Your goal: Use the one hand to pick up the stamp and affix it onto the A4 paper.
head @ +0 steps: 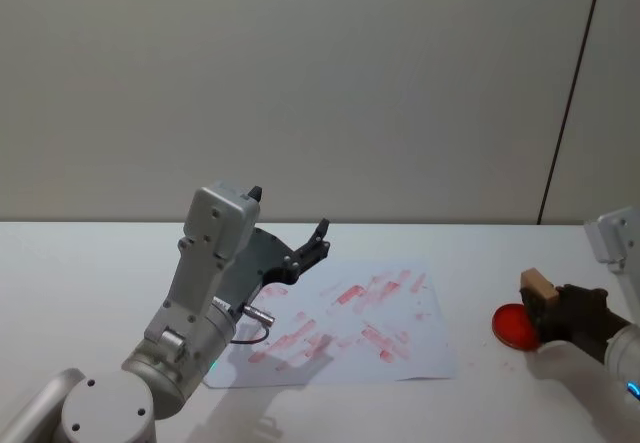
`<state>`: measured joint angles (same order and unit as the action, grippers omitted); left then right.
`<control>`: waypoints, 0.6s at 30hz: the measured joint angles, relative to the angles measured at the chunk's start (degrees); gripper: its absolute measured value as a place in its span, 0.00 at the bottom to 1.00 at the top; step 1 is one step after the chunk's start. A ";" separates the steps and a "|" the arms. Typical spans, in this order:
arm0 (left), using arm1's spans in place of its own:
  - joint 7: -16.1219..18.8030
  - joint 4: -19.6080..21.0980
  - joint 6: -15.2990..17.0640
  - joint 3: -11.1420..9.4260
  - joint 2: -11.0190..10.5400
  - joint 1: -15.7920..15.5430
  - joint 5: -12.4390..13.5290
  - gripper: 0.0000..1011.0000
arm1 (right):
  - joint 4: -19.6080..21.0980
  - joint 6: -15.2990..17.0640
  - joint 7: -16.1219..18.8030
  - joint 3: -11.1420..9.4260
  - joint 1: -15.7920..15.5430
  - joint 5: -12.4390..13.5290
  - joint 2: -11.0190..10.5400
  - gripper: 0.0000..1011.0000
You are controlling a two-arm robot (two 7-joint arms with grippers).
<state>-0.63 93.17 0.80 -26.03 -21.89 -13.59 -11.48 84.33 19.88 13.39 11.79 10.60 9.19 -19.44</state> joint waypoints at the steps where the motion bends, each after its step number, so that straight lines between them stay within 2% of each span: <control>1: 0.00 0.00 0.00 0.00 0.00 0.00 0.00 0.99 | -0.26 -0.02 0.01 0.02 0.04 -0.13 0.00 0.22; 15: 0.00 0.00 0.00 0.00 0.00 0.00 0.00 0.99 | -2.82 -0.63 0.92 0.55 0.75 -2.02 0.31 0.22; 18: 0.00 0.00 0.00 0.00 0.00 0.00 0.00 0.99 | -3.03 -0.70 1.02 0.59 0.80 -2.16 0.34 0.25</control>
<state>-0.63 93.18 0.80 -26.03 -21.89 -13.59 -11.48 81.30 19.18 14.40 12.38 11.40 7.03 -19.10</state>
